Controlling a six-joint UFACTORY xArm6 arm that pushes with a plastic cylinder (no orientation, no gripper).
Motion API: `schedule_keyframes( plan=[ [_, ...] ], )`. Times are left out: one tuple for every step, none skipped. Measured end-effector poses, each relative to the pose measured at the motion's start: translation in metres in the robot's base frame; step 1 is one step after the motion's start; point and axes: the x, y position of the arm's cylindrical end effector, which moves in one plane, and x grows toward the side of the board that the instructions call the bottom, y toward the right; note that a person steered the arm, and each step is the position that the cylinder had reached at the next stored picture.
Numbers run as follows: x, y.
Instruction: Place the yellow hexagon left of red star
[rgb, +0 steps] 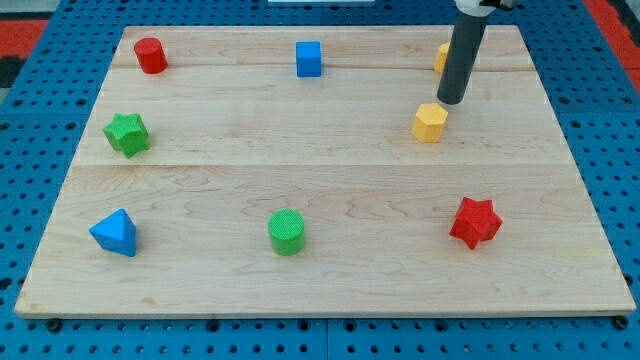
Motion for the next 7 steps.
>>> schedule_keyframes(
  plan=[
    [0.001,0.001],
    [0.025,-0.004],
    [0.065,-0.006],
    [0.04,-0.009],
    [0.042,-0.056],
    [0.066,-0.064],
    [0.099,-0.064]
  ],
)
